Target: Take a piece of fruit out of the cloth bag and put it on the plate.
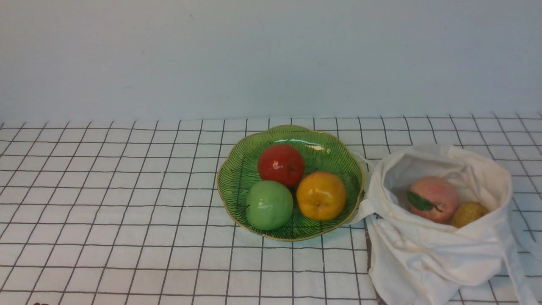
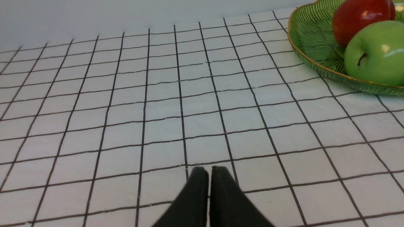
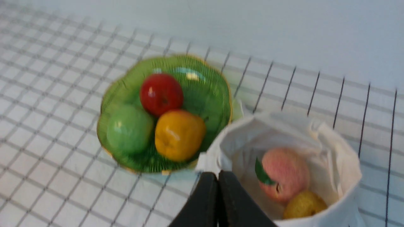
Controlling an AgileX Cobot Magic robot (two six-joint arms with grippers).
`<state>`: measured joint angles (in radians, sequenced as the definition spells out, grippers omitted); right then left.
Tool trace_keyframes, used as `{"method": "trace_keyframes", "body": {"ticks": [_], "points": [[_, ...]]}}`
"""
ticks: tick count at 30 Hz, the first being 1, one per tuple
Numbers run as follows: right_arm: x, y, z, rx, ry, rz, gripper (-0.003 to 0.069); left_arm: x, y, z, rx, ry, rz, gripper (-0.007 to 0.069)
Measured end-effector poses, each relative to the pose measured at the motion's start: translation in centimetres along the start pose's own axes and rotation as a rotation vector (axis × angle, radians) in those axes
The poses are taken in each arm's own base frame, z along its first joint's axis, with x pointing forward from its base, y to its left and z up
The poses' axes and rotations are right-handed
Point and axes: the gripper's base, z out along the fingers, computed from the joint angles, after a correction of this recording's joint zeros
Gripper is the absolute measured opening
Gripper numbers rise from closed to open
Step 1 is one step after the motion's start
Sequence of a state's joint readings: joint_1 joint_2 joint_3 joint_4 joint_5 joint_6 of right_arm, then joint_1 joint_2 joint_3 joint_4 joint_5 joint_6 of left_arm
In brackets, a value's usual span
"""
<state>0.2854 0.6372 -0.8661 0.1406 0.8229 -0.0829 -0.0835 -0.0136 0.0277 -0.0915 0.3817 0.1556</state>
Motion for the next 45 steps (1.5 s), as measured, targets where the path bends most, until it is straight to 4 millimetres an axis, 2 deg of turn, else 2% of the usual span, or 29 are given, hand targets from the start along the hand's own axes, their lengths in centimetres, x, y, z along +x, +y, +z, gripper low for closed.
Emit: {"method": "trace_keyframes", "body": {"ticks": [1,2,3,5,7,9,13,32,35,41,42,45], "points": [[1.3,0.0,-1.0,0.005,-0.085,0.001,-0.0014,0.0,0.0,0.0,0.000,0.000,0.000,-0.0008],[2.8,0.0,-0.9,0.007,-0.116,0.005,-0.0014,0.0,0.0,0.0,0.000,0.000,0.000,-0.0008],[3.2,0.0,-1.5,0.013,-0.192,0.005,-0.0014,0.0,0.0,0.0,0.000,0.000,0.000,-0.0008],[6.2,-0.1,-2.0,0.019,-0.291,0.010,-0.0014,0.0,0.0,0.0,0.000,0.000,0.000,-0.0008],[8.6,-0.2,-2.0,0.023,-0.337,0.013,-0.0014,0.0,0.0,0.0,0.000,0.000,0.000,-0.0008],[9.7,-0.2,-1.8,0.026,-0.352,0.014,-0.0014,0.0,0.0,0.0,0.000,0.000,0.000,-0.0008],[10.7,-0.3,-1.5,0.030,-0.371,0.013,-0.0014,0.0,0.0,0.0,0.000,0.000,0.000,-0.0008],[10.9,-0.4,-1.4,0.034,-0.367,0.007,-0.0014,0.0,0.0,0.0,0.000,0.000,0.000,-0.0008],[12.3,-0.6,-0.7,0.058,-0.340,-0.010,-0.0014,0.0,0.0,0.0,0.000,0.000,0.000,-0.0008],[17.0,-1.4,1.0,0.186,-0.273,-0.006,-0.0014,0.0,0.0,0.0,0.000,0.000,0.000,-0.0008],[17.0,-1.4,1.0,0.186,-0.273,-0.006,-0.0014,0.0,0.0,0.0,0.000,0.000,0.000,-0.0008],[19.7,-1.9,2.0,0.239,-0.226,0.013,-0.0014,0.0,0.0,0.0,0.000,0.000,0.000,-0.0008]]}}
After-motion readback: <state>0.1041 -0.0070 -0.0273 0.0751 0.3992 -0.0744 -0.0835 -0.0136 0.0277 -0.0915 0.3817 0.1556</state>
